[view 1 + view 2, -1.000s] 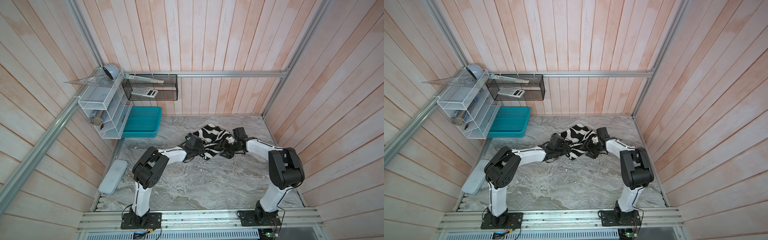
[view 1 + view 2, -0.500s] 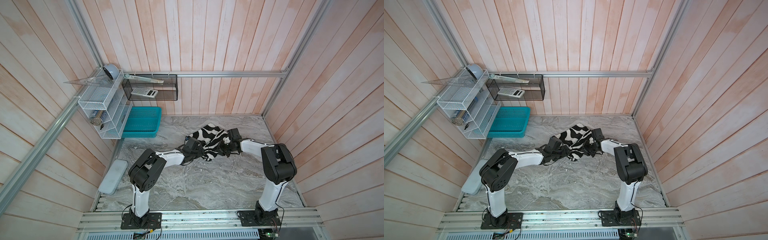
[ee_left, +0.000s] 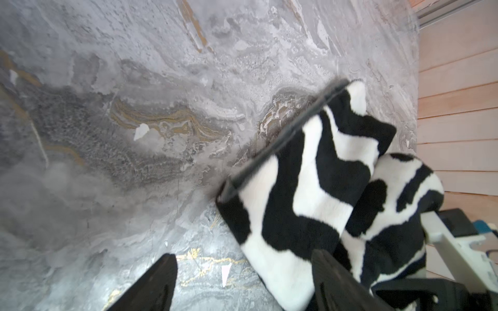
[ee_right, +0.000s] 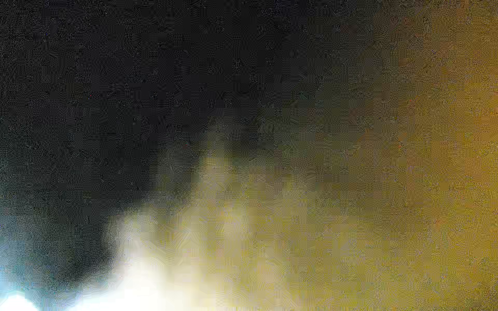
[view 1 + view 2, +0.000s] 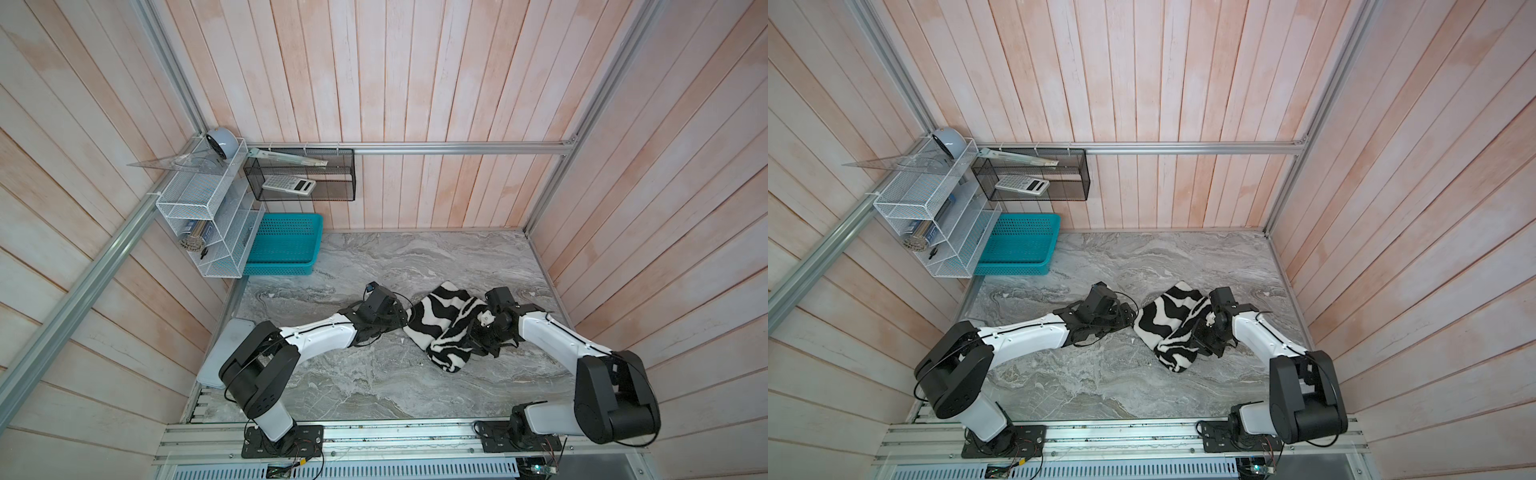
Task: Roll up the pillowcase
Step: Roll the pillowcase at the center of the board.
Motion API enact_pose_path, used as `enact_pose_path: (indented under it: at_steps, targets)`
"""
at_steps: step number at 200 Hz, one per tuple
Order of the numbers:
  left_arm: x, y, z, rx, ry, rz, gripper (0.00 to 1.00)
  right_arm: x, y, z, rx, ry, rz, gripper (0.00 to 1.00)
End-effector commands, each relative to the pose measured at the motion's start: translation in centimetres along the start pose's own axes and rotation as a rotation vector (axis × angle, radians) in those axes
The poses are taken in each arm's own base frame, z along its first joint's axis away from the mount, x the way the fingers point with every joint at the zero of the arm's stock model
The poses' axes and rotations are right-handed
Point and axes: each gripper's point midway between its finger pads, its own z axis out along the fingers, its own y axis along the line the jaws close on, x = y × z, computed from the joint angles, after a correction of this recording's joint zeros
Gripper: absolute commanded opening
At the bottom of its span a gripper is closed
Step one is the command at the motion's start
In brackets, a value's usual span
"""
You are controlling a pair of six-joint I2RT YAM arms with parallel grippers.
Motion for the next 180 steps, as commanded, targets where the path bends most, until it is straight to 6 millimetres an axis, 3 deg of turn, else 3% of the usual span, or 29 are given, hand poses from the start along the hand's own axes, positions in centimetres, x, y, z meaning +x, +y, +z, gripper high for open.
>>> enact_pose_path:
  at_steps: [1, 21, 38, 115, 146, 180]
  targets:
    - [0.1, 0.7, 0.0, -0.038, -0.002, 0.016, 0.84, 2.1, -2.8, -1.4, 0.159, 0.080, -0.035, 0.28]
    - [0.3, 0.4, 0.7, -0.034, 0.012, 0.022, 0.84, 0.8, -1.6, -2.8, 0.178, 0.053, -0.075, 0.46]
    - [0.2, 0.5, 1.6, -0.046, 0.021, 0.036, 0.84, -0.5, -0.5, -3.5, 0.187, 0.026, -0.110, 0.52]
    - [-0.3, 0.9, 7.0, -0.107, 0.093, 0.099, 0.84, -1.8, 2.8, -3.3, 0.286, 0.031, -0.287, 0.50]
    - [0.9, 1.9, 7.6, -0.115, 0.127, 0.097, 0.83, -2.1, 3.4, -3.5, 0.362, 0.017, -0.362, 0.46]
    - [2.3, 3.0, 7.9, -0.122, 0.160, 0.089, 0.83, -2.2, 5.0, -2.6, 0.458, 0.042, -0.472, 0.51]
